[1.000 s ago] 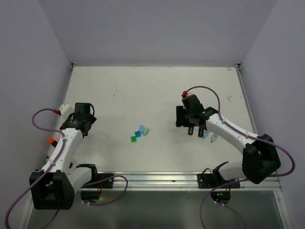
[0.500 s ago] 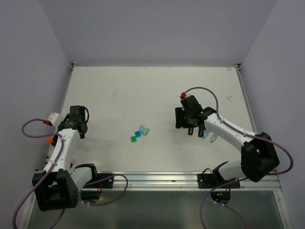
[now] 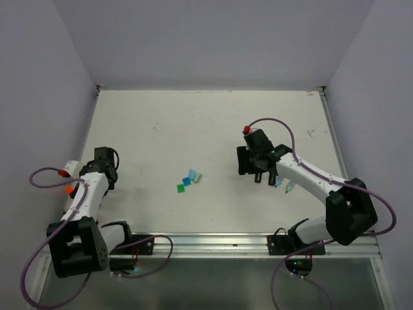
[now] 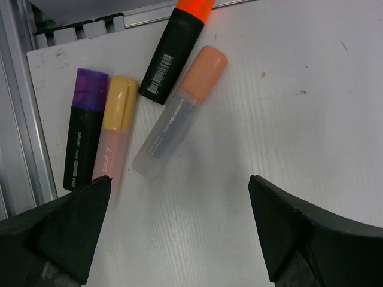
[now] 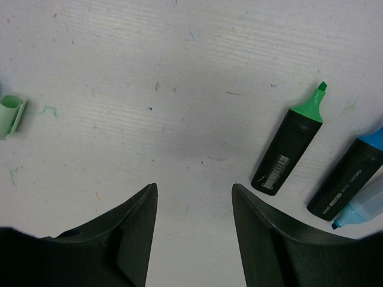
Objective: Open the pen caps
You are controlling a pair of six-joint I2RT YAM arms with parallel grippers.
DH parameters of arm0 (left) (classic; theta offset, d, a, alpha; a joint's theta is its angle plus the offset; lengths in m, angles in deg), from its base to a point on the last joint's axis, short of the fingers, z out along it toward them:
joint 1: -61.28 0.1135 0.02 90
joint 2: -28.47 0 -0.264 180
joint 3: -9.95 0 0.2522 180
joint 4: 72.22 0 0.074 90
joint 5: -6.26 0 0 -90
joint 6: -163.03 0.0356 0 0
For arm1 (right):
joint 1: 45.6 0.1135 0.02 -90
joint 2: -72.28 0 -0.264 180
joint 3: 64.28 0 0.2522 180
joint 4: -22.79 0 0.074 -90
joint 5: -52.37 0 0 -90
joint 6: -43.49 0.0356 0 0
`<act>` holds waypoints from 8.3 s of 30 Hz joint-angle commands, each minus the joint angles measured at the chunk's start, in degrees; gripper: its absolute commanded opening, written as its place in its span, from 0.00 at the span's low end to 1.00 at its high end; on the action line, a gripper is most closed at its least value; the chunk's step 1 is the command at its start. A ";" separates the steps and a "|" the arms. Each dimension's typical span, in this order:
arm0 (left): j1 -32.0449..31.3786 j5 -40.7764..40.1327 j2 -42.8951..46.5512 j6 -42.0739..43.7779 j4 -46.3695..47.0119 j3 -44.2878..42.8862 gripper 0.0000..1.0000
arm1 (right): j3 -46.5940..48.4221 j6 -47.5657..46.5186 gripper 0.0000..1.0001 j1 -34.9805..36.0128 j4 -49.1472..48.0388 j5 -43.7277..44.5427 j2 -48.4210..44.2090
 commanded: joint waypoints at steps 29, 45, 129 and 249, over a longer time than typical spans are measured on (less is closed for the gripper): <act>4.52 -1.99 -9.05 0.00 12.95 3.09 1.00 | 0.99 -2.57 0.56 0.31 -2.47 -4.53 0.24; 8.57 -1.56 -11.86 -0.45 14.35 4.15 1.00 | 0.99 -2.39 0.56 0.40 -3.08 -6.82 -0.20; -5.89 39.22 10.63 23.63 45.56 5.74 0.00 | 2.66 -0.55 0.56 0.40 -0.70 -7.16 -8.73; -70.71 4.68 0.36 2.72 49.24 -3.59 0.63 | -11.31 11.76 0.00 18.59 -36.13 -20.88 -13.04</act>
